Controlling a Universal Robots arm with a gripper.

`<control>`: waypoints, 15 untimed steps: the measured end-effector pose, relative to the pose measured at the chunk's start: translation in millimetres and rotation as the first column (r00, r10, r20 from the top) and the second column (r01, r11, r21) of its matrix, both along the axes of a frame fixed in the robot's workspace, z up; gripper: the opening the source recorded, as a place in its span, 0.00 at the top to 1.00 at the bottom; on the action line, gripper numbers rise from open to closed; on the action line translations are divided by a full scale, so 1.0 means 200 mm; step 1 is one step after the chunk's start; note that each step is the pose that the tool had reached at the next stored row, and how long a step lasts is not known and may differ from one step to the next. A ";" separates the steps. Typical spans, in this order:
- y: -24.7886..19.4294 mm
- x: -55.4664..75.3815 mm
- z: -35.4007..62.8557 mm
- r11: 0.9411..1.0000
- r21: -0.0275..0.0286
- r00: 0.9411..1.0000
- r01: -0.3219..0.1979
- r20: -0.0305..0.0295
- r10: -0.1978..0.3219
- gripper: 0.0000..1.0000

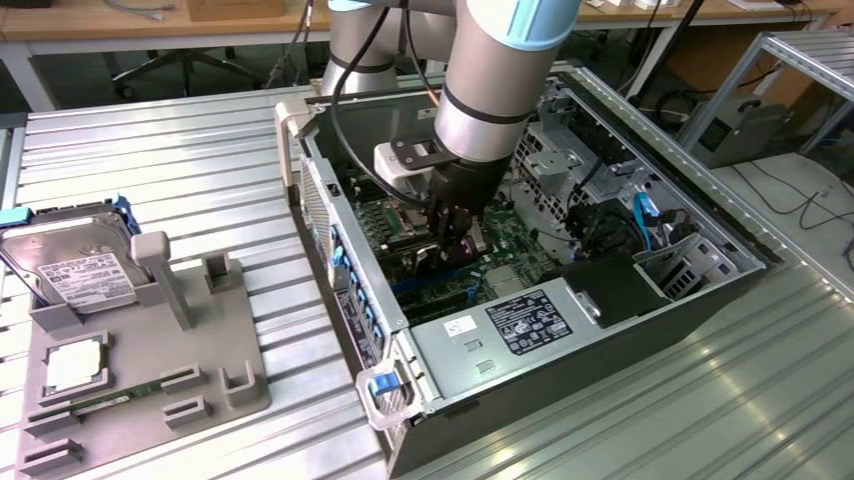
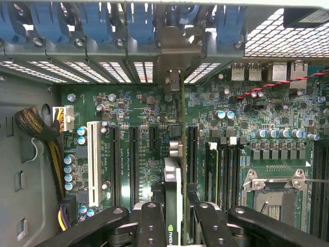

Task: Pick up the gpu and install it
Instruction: 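Insert the gpu into the slot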

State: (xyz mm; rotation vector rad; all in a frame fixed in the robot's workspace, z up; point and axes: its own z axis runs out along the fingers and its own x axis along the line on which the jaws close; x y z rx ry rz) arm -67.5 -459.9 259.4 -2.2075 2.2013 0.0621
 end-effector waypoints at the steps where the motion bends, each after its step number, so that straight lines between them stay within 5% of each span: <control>1: 0.000 0.00 0.000 1.000 0.000 1.000 0.000 0.000 0.000 0.73; 15: -0.001 0.00 0.000 1.000 0.000 1.000 0.000 0.000 0.000 0.73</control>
